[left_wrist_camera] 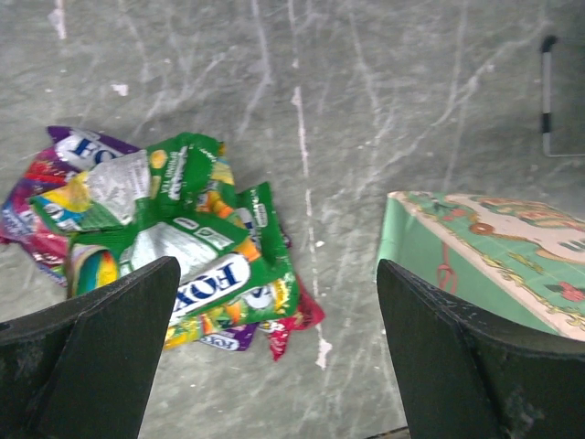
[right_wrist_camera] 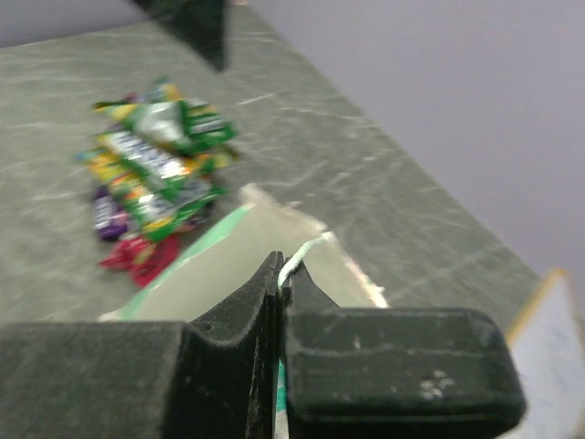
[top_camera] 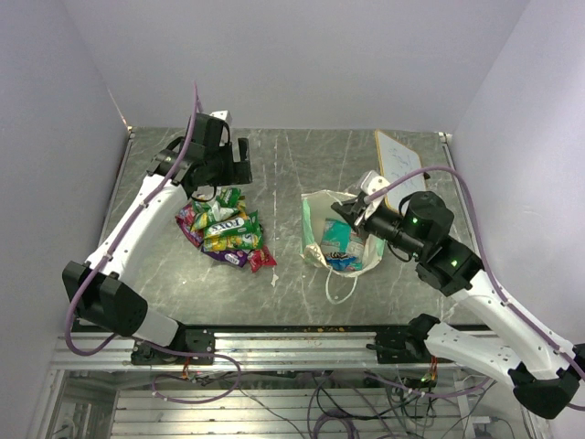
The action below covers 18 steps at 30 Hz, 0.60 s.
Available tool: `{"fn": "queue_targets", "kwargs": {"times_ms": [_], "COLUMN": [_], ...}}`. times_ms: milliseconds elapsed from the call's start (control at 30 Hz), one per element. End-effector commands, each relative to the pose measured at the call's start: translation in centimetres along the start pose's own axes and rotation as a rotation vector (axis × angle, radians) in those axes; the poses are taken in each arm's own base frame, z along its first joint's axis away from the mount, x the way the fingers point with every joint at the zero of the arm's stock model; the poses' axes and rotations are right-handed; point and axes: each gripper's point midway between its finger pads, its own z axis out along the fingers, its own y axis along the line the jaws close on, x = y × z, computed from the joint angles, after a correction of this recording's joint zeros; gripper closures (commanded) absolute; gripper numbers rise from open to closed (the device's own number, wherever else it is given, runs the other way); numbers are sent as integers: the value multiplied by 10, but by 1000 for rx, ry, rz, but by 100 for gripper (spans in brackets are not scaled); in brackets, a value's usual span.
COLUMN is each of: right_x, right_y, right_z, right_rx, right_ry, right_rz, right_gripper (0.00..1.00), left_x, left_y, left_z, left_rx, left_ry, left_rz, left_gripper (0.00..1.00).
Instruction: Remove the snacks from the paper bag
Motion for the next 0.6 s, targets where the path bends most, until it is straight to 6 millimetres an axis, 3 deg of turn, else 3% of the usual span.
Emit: {"fn": "queue_targets", "kwargs": {"times_ms": [0, 67, 200, 300, 400, 567], "right_x": [-34, -34, -33, -42, -57, -75], "right_y": [-90, -120, -147, -172, -182, -193], "right_z": [-21, -27, -10, -2, 14, 37], "right_rx": [468, 626, 664, 747, 740, 724], "right_ry": [-11, 37, 66, 67, 69, 74], "right_rz": [-80, -129, -197, -257, -355, -519], "right_gripper": [100, 100, 100, 100, 100, 100], "left_x": [-16, -13, -3, -2, -3, 12], "left_y": [-33, -38, -43, -45, -44, -52], "left_z": [-15, -11, 0, -9, -26, -41], "left_rx": [159, 187, 213, 233, 250, 326], "left_ry": [-46, -35, 10, 4, -50, -31], "left_rz": [-66, -78, -76, -83, -104, -145], "left_gripper": [2, 1, 1, 1, 0, 1]}}
